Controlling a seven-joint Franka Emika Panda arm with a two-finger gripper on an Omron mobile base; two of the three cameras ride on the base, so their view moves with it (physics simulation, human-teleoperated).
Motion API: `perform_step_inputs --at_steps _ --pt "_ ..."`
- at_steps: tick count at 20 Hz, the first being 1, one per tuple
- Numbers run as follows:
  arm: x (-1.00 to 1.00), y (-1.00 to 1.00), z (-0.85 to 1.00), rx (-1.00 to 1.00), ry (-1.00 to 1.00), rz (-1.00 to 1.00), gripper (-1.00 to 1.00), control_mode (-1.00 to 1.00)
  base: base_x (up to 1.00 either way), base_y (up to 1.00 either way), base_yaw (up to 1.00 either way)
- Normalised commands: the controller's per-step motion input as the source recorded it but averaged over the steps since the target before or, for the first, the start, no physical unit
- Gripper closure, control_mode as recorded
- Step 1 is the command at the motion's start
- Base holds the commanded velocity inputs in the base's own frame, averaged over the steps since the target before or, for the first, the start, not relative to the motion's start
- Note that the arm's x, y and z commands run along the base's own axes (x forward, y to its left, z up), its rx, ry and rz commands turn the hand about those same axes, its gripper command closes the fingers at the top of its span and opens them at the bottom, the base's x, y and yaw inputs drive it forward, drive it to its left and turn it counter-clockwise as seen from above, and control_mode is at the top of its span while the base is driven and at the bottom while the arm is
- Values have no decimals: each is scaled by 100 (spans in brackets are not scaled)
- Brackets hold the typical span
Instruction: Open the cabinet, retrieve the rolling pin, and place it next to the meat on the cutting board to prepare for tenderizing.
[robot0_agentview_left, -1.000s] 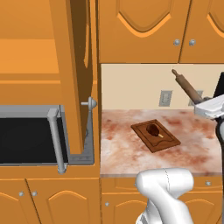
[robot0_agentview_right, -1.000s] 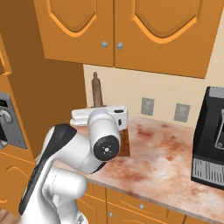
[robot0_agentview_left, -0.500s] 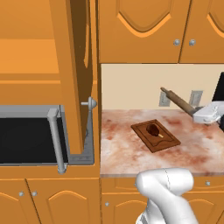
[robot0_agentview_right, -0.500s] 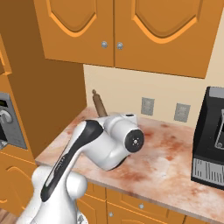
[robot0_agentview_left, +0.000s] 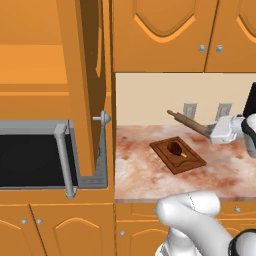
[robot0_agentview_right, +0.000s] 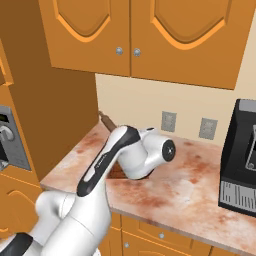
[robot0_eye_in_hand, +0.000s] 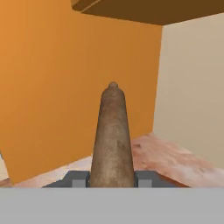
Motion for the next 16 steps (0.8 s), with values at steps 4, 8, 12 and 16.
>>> perform_step_inputs --at_steps 4,8,12,16 --pt "56 0 -49 -13 2 23 100 -100 0 0 0" --pt "48 0 -59 -14 6 19 100 -100 0 0 0" --pt "31 0 -56 -13 7 11 100 -100 0 0 0" --pt "10 0 -64 -7 2 6 100 -100 0 0 0"
